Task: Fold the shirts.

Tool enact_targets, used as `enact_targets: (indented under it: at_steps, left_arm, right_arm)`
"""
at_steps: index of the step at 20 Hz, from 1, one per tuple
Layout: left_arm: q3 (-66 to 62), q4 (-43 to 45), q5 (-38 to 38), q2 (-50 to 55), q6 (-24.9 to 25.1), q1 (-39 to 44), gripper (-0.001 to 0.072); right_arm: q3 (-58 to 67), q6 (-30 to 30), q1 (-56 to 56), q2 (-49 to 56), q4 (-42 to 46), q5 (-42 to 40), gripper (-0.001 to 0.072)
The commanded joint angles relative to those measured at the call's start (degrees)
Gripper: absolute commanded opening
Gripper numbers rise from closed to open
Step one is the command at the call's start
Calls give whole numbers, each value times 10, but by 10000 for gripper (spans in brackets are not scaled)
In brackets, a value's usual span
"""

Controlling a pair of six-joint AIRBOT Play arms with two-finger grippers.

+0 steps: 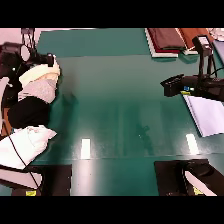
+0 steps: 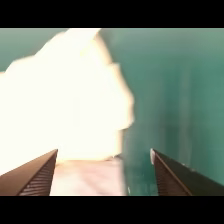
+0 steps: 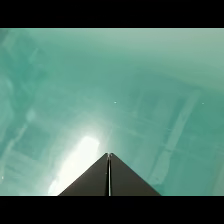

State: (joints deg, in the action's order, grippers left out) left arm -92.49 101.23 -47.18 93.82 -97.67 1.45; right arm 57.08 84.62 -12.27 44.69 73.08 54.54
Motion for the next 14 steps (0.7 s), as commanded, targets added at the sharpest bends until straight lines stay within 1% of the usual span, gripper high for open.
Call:
enact_targets:
  at_steps: [1, 4, 6, 7, 8, 9, 10, 11, 13, 14]
  left_arm:
    - [0, 8, 13, 82, -3, -48, 692]
    - [0, 8, 52, 114, -3, -65, 691]
    - [-2, 8, 79, 114, -4, -70, 690]
    - [-4, 8, 83, 114, -2, -70, 649]
    - [-9, 8, 80, 114, -2, -70, 527]
    - [-12, 8, 76, 114, -3, -70, 341]
    - [-20, 8, 64, 114, -2, -70, 101]
    - [-33, 8, 47, 112, -2, -70, 23]
    - [-75, 8, 16, 95, 5, -69, 23]
    - [-96, 7, 16, 75, 13, -67, 22]
  right_arm:
    - [0, 0, 0, 0, -1, -2, 17]
    - [0, 0, 0, 0, -1, -5, 17]
    - [0, 0, 0, 0, -1, -6, 17]
    - [0, 0, 0, 0, -1, -6, 16]
    - [0, 0, 0, 0, -1, -6, 17]
    - [0, 0, 0, 0, -1, -6, 16]
    - [0, 0, 0, 0, -2, -6, 17]
    - [4, 0, 0, 0, -1, -5, 16]
    - [29, 0, 0, 0, 2, -6, 16]
    - [49, 0, 0, 0, 8, -6, 16]
